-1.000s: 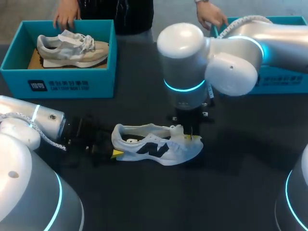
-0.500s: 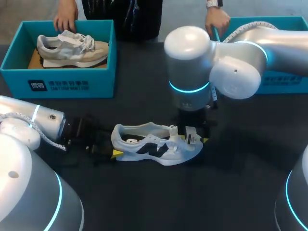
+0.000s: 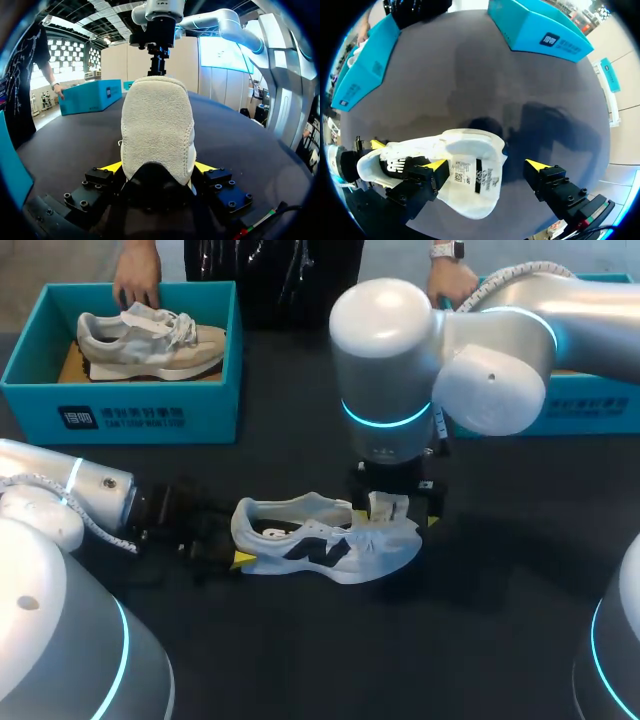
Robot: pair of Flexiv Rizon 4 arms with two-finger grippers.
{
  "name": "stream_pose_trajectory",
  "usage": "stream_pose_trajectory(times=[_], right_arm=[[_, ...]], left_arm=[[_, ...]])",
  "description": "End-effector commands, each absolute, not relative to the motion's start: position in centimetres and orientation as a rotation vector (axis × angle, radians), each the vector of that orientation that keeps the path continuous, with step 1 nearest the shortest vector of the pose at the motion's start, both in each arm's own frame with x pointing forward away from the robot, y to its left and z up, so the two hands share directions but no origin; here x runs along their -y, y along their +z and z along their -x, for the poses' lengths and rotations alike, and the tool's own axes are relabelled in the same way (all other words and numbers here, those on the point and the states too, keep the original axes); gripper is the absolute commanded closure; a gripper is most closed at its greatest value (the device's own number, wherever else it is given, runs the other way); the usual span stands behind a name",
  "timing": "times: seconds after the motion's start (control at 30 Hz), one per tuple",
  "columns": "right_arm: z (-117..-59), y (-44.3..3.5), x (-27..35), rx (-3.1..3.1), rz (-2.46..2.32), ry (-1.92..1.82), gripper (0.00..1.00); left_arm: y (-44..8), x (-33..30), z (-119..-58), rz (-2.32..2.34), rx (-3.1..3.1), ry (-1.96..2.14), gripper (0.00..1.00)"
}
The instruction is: Take the shoe out of the shoebox, open the shoe tongue, remove and reinsert the insole, then place the shoe into the shoebox
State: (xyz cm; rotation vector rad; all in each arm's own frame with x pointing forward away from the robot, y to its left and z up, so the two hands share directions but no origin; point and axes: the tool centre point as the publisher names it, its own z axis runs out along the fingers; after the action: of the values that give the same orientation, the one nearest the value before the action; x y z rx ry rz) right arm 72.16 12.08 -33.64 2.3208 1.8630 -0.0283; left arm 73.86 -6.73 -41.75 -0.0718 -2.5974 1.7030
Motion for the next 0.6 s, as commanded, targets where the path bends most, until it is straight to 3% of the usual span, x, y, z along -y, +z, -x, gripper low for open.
stream_pose_trajectory(times=[0.03,0.6], right_arm=[[-71.7,-32.4,-13.2,-1.844,-2.281,-0.003,0.00],[-72.7,-27.4,-18.6,-2.204,-1.807,0.123,0.00]], left_arm=[[-42.1,6.9,-73.6,0.071,2.599,1.705,1.00],[-42.1,6.9,-73.6,0.071,2.599,1.705,1.00]])
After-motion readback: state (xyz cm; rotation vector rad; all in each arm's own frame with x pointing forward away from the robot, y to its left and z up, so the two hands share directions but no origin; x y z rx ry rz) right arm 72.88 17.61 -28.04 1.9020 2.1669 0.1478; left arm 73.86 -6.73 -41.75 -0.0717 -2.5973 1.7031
